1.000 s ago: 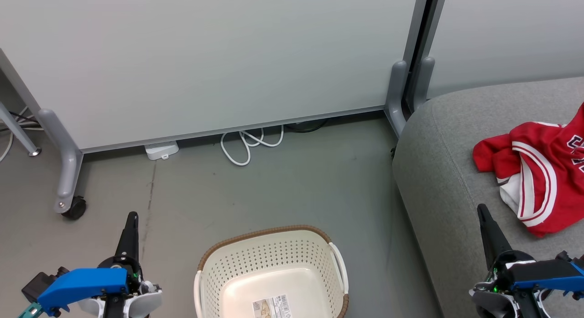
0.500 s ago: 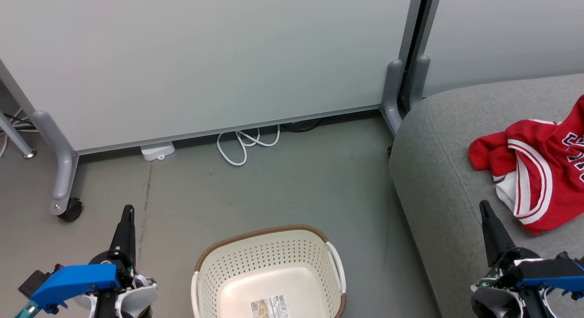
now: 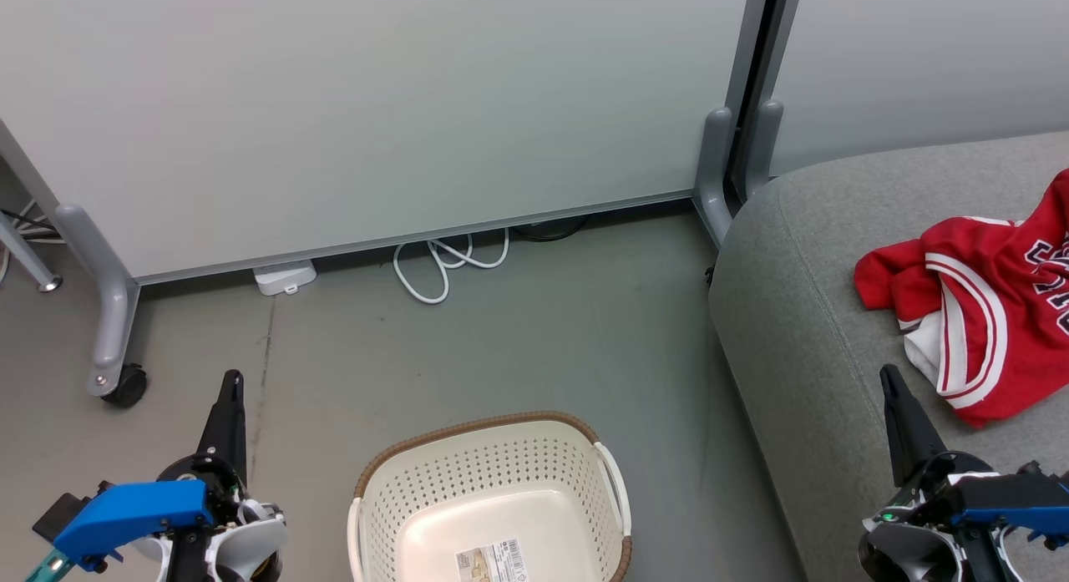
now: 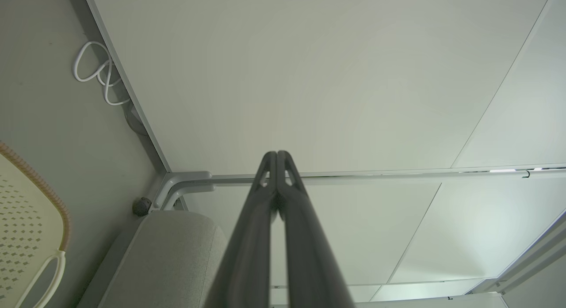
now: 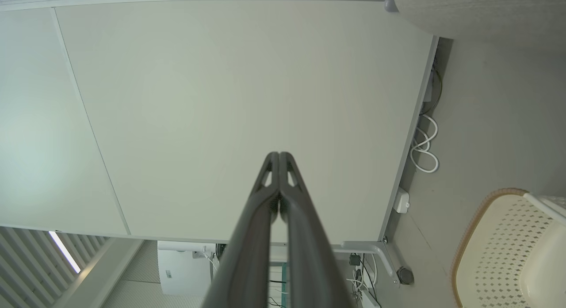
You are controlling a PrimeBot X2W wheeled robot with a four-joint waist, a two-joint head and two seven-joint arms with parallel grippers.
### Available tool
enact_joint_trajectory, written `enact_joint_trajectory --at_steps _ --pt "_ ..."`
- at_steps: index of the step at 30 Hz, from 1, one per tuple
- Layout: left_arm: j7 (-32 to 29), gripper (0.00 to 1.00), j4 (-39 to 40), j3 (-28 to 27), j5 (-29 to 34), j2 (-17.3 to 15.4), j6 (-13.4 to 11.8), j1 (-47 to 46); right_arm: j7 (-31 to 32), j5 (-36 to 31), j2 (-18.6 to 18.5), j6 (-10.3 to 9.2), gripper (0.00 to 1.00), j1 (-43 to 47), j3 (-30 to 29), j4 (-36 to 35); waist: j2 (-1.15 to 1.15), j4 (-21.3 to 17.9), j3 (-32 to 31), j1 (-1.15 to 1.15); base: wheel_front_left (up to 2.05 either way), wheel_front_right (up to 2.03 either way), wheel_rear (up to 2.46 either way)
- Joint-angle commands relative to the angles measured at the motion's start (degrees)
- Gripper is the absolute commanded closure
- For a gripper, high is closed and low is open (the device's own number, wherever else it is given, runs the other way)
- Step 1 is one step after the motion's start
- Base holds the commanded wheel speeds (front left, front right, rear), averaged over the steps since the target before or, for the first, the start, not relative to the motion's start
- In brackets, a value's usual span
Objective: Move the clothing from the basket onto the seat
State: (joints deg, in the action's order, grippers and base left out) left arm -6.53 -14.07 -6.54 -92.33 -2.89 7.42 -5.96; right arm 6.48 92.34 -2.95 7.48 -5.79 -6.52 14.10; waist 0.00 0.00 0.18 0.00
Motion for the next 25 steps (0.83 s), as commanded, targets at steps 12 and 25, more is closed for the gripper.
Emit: enact_joint_trajectory --at_steps 12,25 --pt "-0.2 1.00 0.2 -0.2 -0.2 0.1 0.1 -0.5 0.2 0.1 0.1 0.02 1.00 -0.8 -0.1 -0.2 0.00 0.0 0.0 0.00 0.00 0.00 0.00" --pt "-0.2 1.00 0.2 -0.2 -0.2 0.1 0.1 -0.5 0.2 0.1 0.1 0.02 1.00 -0.8 -0.1 -0.2 0.00 0.0 0.0 0.00 0.00 0.00 0.00"
